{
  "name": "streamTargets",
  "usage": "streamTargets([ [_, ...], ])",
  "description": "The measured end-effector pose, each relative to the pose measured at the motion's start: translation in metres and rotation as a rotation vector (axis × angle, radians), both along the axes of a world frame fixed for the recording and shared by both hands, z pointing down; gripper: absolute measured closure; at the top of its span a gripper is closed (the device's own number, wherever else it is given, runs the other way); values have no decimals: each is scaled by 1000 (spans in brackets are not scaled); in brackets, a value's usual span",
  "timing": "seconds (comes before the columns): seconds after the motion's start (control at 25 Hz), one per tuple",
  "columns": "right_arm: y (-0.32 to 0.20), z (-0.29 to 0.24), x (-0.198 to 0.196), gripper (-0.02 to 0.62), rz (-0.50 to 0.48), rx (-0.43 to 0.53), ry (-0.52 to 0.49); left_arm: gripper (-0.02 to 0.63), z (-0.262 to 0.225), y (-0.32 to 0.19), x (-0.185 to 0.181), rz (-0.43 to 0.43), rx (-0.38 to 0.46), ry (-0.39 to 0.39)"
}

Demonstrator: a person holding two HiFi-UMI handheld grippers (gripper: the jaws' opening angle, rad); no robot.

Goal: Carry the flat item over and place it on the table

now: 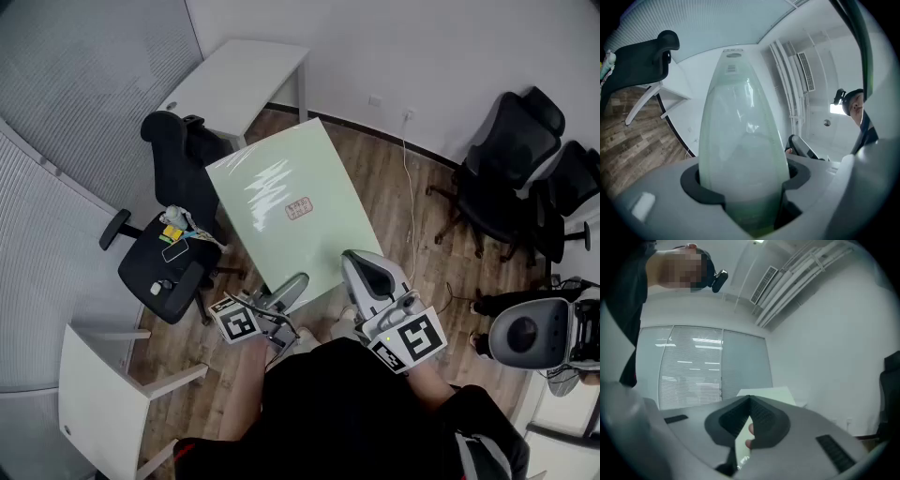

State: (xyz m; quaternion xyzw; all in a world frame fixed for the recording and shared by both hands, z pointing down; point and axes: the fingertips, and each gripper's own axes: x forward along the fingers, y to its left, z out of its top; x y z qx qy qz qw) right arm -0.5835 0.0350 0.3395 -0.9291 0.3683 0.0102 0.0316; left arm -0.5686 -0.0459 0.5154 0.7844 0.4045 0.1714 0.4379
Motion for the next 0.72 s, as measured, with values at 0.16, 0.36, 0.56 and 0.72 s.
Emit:
streamTargets([
  [0.16, 4, 1, -12, 597, 4, -2, -10, 288, 6, 12, -6, 41, 0, 6],
  [0.36, -3, 17, -11, 596, 19, -14, -35, 288, -1, 12, -4, 44, 17, -22],
  [0.56, 31, 16, -11, 596, -15, 0, -54, 288, -7, 56, -7, 32, 31, -45],
  [0.72, 41, 12, -5, 596, -44, 11, -39, 288, -10, 74, -2, 27, 41, -47],
])
